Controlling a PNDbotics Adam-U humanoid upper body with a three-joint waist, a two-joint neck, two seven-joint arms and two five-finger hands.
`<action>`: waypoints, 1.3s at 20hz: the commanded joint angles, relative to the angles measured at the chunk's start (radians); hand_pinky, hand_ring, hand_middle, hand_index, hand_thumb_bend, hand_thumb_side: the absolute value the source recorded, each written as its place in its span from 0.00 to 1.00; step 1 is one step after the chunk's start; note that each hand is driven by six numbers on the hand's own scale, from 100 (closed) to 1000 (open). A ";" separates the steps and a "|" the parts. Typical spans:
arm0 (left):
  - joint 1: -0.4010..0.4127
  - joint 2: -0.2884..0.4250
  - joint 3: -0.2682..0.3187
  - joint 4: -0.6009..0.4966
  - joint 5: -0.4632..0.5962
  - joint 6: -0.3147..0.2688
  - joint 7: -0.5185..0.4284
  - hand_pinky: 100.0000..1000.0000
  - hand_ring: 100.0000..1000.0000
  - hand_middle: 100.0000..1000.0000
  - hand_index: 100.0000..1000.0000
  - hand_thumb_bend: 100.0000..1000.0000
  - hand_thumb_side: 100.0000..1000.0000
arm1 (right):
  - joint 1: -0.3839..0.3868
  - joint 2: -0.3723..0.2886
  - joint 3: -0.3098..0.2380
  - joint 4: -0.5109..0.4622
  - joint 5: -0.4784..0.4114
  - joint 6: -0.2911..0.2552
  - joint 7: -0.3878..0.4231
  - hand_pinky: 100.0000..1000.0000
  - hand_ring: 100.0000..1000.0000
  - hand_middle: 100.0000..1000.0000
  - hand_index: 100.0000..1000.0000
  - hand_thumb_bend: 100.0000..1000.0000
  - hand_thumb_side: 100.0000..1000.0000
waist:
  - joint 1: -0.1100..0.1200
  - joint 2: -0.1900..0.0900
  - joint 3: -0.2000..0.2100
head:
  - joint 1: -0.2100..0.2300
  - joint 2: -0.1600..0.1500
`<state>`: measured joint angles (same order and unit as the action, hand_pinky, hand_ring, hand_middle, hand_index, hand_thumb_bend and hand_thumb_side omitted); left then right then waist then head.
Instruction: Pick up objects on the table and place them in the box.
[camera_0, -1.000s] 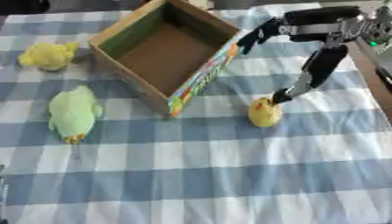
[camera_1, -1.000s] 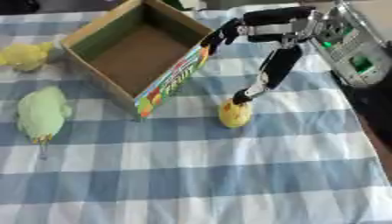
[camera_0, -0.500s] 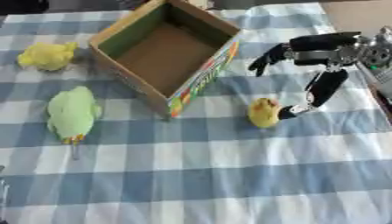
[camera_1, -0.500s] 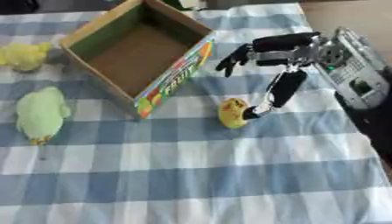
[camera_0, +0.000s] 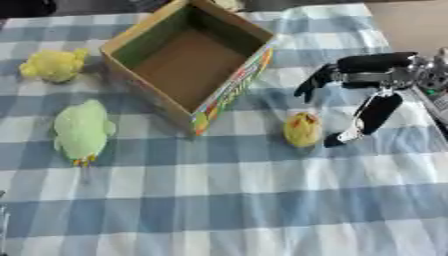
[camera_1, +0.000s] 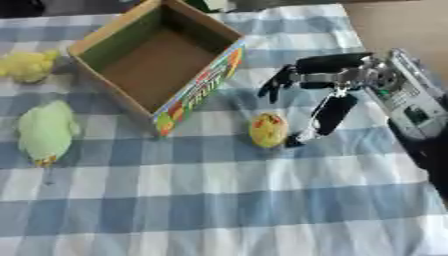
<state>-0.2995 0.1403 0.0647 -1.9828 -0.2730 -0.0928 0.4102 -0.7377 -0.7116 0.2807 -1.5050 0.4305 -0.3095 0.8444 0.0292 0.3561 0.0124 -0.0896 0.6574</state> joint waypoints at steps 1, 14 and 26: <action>-0.010 0.009 0.001 -0.017 0.003 -0.003 -0.001 0.41 0.54 0.55 0.71 0.00 0.78 | -0.007 -0.010 -0.017 -0.016 0.012 -0.047 0.053 0.82 0.86 0.59 0.83 0.50 0.27 | -0.001 -0.017 0.000 | -0.001 -0.010; -0.013 0.003 -0.003 -0.017 0.003 -0.004 -0.009 0.41 0.54 0.55 0.71 0.00 0.79 | 0.018 0.028 -0.008 0.009 0.091 -0.010 -0.052 0.79 0.83 0.51 0.77 0.45 0.29 | -0.001 -0.004 0.007 | -0.002 -0.015; -0.014 0.000 -0.005 -0.017 0.001 -0.003 -0.013 0.41 0.54 0.56 0.71 0.00 0.78 | 0.029 0.044 -0.007 0.040 0.157 -0.021 -0.145 0.77 0.80 0.44 0.69 0.37 0.31 | -0.001 0.002 0.011 | -0.005 -0.019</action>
<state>-0.3040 0.1374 0.0604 -1.9828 -0.2726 -0.0946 0.4011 -0.7046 -0.6552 0.2768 -1.4748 0.5745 -0.3323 0.7061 0.0288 0.3715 0.0220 -0.0913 0.6489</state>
